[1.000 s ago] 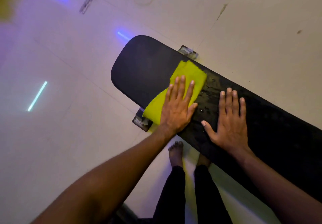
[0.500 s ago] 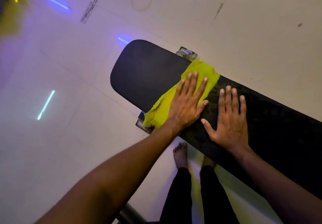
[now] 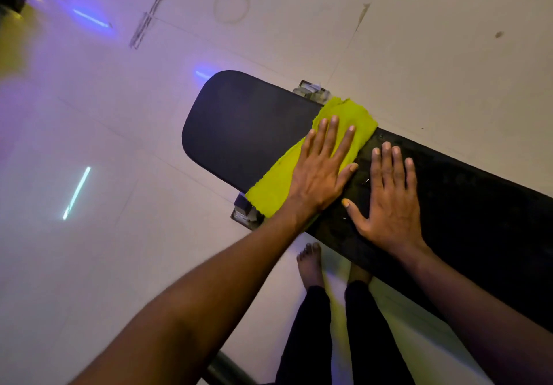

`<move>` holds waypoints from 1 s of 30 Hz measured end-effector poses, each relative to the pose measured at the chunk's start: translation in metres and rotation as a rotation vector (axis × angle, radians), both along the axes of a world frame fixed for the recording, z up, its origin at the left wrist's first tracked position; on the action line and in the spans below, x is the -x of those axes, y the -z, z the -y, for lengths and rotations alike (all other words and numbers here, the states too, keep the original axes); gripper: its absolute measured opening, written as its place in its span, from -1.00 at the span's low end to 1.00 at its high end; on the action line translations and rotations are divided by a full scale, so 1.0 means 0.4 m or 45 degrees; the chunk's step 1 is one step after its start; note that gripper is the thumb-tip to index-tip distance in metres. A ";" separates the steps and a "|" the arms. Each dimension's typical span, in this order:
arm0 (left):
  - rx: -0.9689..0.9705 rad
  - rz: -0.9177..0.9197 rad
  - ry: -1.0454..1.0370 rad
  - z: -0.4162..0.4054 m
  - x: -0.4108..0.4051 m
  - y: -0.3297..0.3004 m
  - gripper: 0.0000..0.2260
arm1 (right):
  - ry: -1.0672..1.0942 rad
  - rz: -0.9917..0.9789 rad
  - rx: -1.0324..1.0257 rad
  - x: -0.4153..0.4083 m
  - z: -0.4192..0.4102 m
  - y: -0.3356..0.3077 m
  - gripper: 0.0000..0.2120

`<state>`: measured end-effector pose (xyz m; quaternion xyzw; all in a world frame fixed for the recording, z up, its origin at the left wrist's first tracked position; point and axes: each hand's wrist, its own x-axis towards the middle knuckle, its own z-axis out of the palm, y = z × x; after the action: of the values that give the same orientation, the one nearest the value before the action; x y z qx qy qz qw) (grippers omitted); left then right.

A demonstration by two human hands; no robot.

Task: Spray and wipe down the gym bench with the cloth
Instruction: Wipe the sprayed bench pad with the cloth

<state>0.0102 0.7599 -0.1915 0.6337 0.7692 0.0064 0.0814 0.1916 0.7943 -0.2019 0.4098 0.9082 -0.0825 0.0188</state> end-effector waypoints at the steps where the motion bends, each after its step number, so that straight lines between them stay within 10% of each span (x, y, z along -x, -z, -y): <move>1: 0.000 -0.010 0.063 -0.029 0.029 0.000 -0.42 | 0.010 0.002 -0.001 -0.010 0.002 0.003 -0.01; 10: 0.081 0.032 -0.329 0.074 0.001 -0.020 -0.36 | 0.037 0.032 -0.016 -0.092 0.026 0.004 -0.03; 17: 0.033 -0.016 0.255 0.008 0.117 0.000 -0.43 | 0.039 0.034 -0.027 -0.092 0.030 0.017 -0.03; 23: 0.025 -0.037 -0.134 0.097 0.027 0.009 -0.39 | 0.043 0.019 -0.011 -0.092 0.030 0.013 -0.03; 30: 0.013 0.002 0.356 -0.075 0.035 -0.001 -0.41 | 0.096 -0.013 0.000 -0.130 0.019 0.011 0.00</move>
<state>-0.0037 0.7900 -0.1911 0.7342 0.6735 -0.0086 0.0853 0.2435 0.7867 -0.2065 0.4431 0.8923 -0.0852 0.0110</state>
